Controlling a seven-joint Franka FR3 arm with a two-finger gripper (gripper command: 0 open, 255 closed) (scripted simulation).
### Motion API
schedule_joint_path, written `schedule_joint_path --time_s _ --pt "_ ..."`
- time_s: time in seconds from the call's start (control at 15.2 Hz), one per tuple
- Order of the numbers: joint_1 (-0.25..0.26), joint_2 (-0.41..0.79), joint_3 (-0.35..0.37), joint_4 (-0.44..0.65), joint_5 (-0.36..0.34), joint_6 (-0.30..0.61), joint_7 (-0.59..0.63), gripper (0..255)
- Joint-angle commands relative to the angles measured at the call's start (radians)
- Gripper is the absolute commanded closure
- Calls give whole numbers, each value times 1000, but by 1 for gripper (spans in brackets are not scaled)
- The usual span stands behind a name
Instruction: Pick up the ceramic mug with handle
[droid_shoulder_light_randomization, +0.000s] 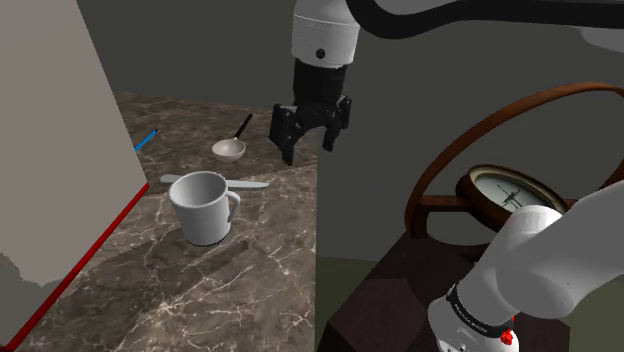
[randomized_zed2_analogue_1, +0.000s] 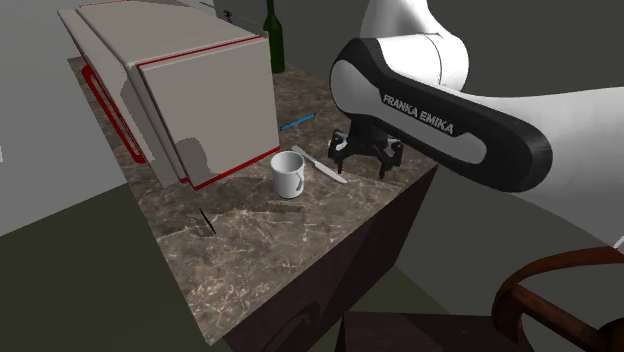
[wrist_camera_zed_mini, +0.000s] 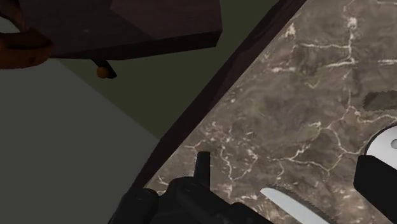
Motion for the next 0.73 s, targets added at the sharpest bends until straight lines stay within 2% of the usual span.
schedule_joint_path --time_s 0.0,0.4,0.66 --pt "8 68 46 58 -20 7 59 0" --pt "48 311 166 289 -140 -18 234 0" --pt "120 506 219 489 -259 -72 353 0"
